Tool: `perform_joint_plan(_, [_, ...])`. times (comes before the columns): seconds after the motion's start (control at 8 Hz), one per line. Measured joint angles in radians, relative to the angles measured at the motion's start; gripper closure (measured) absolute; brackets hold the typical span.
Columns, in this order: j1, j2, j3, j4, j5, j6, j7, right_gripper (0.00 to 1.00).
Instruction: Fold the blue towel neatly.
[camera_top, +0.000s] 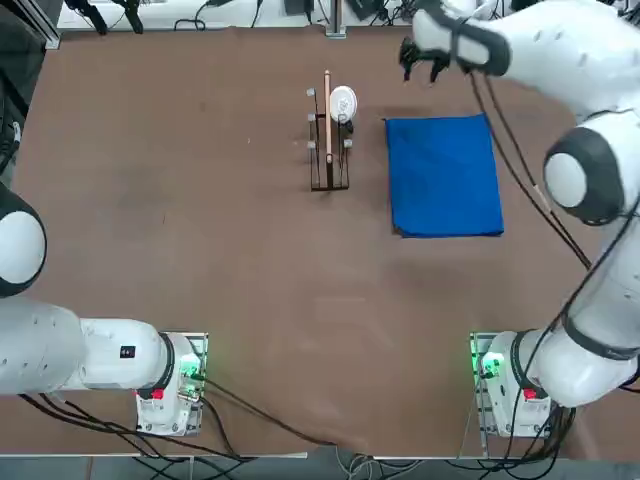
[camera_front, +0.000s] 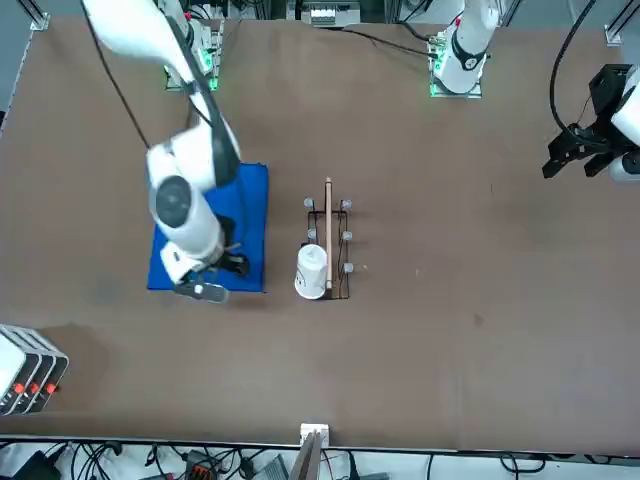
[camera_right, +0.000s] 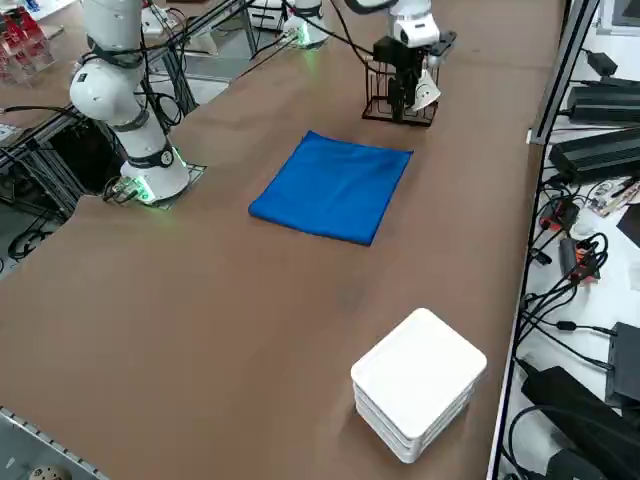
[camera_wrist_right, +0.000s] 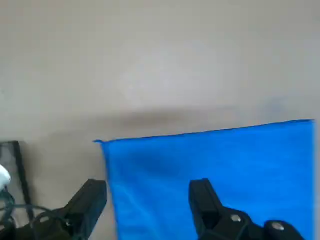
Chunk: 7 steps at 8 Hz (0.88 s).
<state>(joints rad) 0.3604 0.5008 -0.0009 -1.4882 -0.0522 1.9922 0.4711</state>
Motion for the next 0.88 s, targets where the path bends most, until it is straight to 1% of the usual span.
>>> perform_joint_plan(0.25, [-0.087, -0.077, -0.002, 0.000, -0.001, -0.113, -0.179, 0.00])
perform_joint_plan(0.62, [-0.234, -0.153, -0.004, -0.002, -0.002, -0.202, -0.417, 0.00])
perform_joint_plan(0.88, [-0.320, -0.203, -0.004, -0.002, -0.002, -0.254, -0.533, 0.00])
